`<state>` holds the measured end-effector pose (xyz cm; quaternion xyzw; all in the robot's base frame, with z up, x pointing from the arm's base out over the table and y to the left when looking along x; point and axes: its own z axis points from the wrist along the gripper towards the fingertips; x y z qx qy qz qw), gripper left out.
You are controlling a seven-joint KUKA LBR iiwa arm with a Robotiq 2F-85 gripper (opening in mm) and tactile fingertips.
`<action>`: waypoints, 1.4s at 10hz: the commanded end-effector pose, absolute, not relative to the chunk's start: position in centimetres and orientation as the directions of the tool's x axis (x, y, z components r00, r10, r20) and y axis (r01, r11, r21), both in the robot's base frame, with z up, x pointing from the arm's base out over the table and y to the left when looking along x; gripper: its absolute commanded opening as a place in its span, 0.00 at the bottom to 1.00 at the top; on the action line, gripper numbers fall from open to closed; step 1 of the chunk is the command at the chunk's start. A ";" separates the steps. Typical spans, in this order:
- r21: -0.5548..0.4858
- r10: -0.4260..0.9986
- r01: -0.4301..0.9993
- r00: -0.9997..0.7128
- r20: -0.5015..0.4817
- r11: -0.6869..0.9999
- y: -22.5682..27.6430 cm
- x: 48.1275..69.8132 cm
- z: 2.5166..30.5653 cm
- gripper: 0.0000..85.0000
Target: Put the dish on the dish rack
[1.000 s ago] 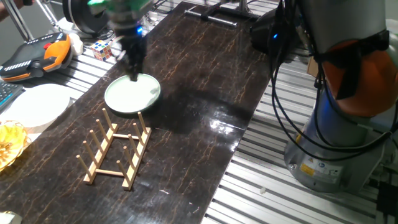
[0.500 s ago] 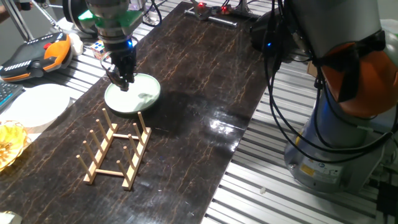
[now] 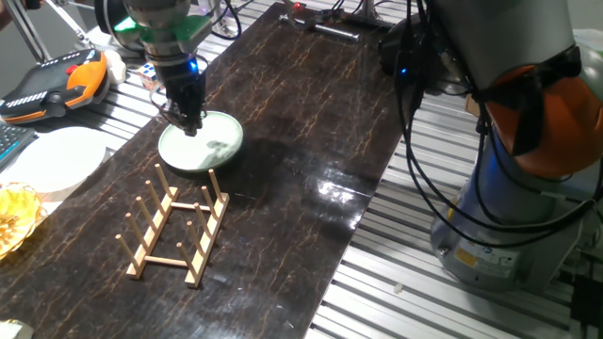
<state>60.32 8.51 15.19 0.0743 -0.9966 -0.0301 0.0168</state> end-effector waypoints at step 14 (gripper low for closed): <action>-0.030 -0.259 -0.258 -0.964 -0.065 0.966 11.4 61.1 6.4 0.53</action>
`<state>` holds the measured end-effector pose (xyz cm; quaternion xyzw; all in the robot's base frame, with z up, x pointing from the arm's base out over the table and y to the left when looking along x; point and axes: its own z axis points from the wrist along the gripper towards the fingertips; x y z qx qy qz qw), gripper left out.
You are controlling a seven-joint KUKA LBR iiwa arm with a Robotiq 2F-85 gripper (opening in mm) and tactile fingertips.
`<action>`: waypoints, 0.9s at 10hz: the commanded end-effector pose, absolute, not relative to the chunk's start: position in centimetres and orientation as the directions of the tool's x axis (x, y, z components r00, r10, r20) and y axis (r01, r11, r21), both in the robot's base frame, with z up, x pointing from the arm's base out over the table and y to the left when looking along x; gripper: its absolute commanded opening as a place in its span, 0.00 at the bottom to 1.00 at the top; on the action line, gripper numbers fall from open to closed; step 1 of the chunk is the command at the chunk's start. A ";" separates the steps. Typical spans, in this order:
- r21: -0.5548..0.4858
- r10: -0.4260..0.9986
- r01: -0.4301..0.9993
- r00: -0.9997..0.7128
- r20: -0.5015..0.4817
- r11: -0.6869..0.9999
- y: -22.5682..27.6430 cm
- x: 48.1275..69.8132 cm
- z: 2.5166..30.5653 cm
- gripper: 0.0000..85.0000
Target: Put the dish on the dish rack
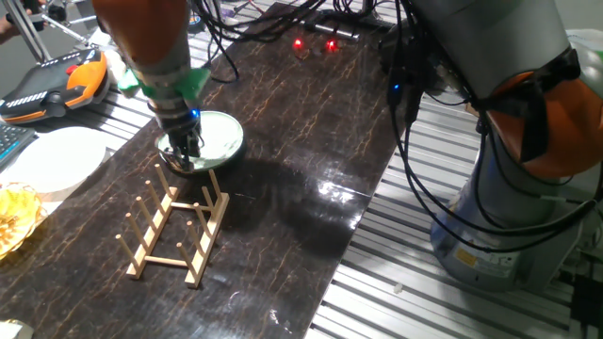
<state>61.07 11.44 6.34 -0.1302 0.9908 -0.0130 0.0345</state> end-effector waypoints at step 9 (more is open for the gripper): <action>-0.069 -0.271 -0.265 -0.957 -0.100 0.962 11.1 61.1 3.8 0.53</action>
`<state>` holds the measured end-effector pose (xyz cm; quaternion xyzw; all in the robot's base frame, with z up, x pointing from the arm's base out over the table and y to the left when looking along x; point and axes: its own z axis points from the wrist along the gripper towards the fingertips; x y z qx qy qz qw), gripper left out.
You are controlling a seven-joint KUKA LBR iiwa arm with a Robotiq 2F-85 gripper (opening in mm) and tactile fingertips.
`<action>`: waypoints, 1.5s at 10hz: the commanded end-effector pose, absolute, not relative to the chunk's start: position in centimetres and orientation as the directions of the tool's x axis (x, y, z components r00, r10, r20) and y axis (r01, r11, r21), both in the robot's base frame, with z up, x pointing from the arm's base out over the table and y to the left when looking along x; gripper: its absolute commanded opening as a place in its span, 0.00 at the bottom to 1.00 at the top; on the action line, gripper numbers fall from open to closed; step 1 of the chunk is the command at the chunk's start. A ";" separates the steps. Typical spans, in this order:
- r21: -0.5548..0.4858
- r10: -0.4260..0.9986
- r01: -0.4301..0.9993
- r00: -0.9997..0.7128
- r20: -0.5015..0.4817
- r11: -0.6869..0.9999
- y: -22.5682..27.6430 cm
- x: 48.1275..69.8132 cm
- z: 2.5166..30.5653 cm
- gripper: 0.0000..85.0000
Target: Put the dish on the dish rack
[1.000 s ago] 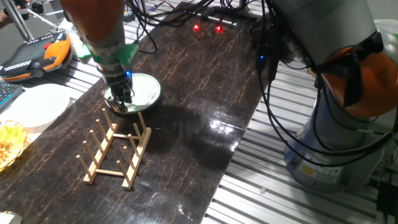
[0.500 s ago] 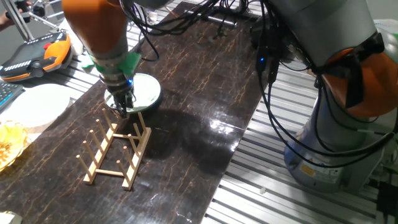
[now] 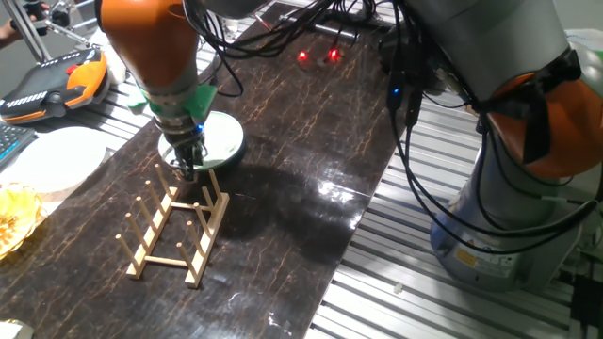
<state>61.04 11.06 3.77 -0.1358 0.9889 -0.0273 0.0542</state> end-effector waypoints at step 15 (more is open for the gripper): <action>-0.018 -0.301 -0.301 -0.953 -0.041 0.954 9.6 61.7 9.0 0.02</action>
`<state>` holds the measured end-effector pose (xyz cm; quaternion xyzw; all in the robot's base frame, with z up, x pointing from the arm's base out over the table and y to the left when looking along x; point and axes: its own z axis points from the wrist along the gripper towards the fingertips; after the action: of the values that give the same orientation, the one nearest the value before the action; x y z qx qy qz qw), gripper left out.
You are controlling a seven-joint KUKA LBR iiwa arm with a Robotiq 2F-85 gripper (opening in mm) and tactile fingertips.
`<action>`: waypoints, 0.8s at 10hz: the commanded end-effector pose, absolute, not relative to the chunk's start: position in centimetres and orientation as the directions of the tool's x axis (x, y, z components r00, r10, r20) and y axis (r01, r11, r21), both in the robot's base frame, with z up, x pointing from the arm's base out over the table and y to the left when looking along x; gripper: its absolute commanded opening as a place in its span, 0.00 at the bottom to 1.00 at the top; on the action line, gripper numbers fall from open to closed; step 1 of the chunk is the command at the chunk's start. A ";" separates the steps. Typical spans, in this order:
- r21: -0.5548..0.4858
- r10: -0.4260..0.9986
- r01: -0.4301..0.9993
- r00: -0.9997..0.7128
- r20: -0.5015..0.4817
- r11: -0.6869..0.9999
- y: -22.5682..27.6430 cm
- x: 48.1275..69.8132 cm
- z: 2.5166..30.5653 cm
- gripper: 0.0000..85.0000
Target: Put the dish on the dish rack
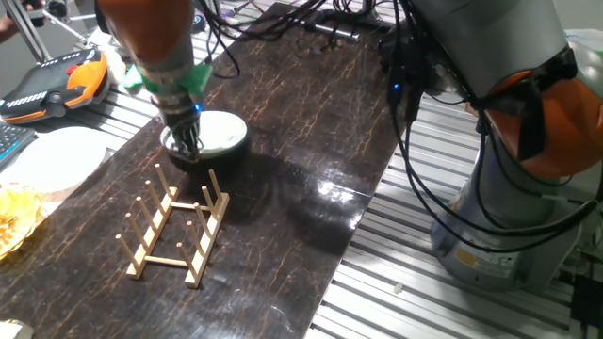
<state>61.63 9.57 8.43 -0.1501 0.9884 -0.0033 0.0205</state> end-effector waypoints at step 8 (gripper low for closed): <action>0.150 -0.120 -0.116 -0.992 0.024 0.982 7.4 60.6 16.7 0.02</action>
<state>60.64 7.27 16.64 -0.0580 0.9954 0.0741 -0.0168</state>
